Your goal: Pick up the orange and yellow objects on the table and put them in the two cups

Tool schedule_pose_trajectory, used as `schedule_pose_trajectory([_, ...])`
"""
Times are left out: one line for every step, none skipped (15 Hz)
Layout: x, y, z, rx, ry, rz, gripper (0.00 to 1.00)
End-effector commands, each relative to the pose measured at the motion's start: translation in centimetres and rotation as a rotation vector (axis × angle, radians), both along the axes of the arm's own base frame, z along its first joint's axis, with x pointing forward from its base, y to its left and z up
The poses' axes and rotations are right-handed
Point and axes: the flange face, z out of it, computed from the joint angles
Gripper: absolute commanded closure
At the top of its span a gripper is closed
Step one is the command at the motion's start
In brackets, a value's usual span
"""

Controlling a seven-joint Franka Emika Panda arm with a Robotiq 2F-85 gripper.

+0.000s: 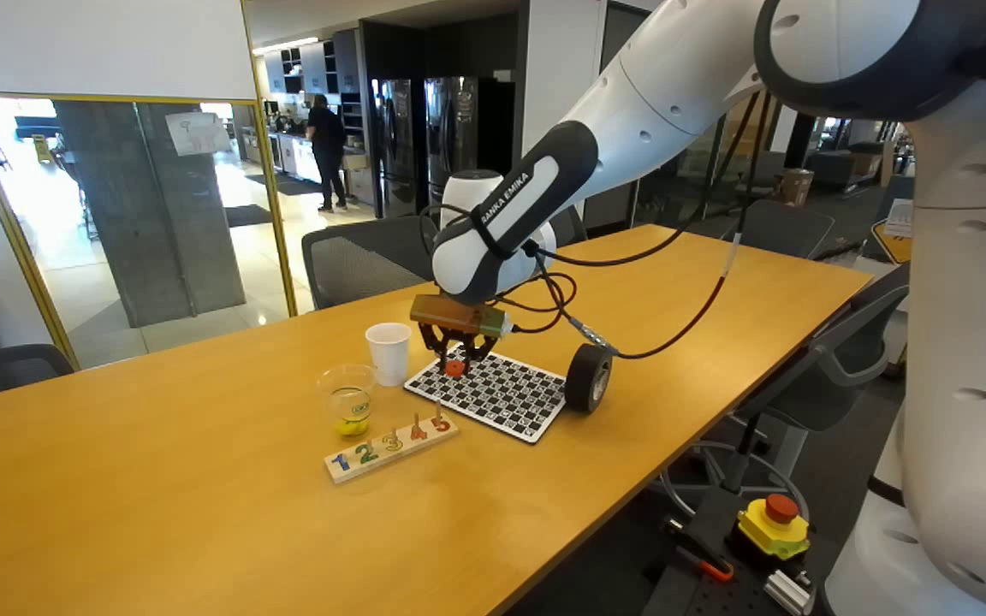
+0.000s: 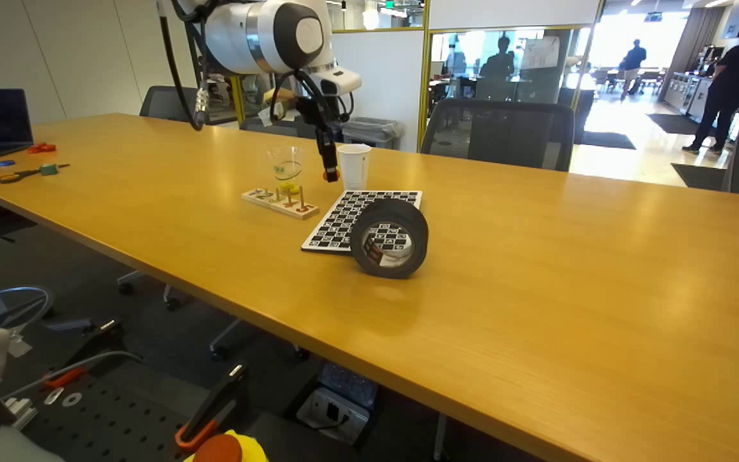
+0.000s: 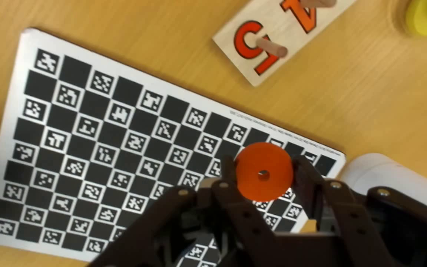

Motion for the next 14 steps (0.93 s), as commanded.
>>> schedule_pose_trajectory([4.1,0.1,2.4,-0.043,-0.041,0.048,0.78])
schedule_pose_trajectory([5.2,0.2,3.0,-0.050,-0.054,0.059,0.78])
schedule_pose_trajectory([6.0,0.2,3.4,-0.055,-0.067,0.071,0.78])
schedule_pose_trajectory([7.1,0.3,3.7,-0.060,-0.078,0.084,0.78])
schedule_pose_trajectory([7.9,0.3,4.1,-0.062,-0.085,0.096,0.78])
schedule_pose_trajectory([8.9,0.3,4.4,-0.065,-0.093,0.111,0.78])
schedule_pose_trajectory([9.8,0.4,4.6,-0.069,-0.099,0.125,0.78])
schedule_pose_trajectory([10.6,0.4,4.7,-0.071,-0.103,0.138,0.78])
schedule_pose_trajectory([11.4,0.4,4.8,-0.072,-0.106,0.152,0.78])
schedule_pose_trajectory([12.1,0.4,4.7,-0.072,-0.105,0.168,0.78])
schedule_pose_trajectory([12.8,0.5,4.6,-0.076,-0.106,0.180,0.78])
schedule_pose_trajectory([13.4,0.6,4.6,-0.075,-0.106,0.193,0.78])
schedule_pose_trajectory([13.9,0.6,4.4,-0.074,-0.106,0.205,0.78])
schedule_pose_trajectory([14.3,0.7,4.3,-0.071,-0.105,0.216,0.78])
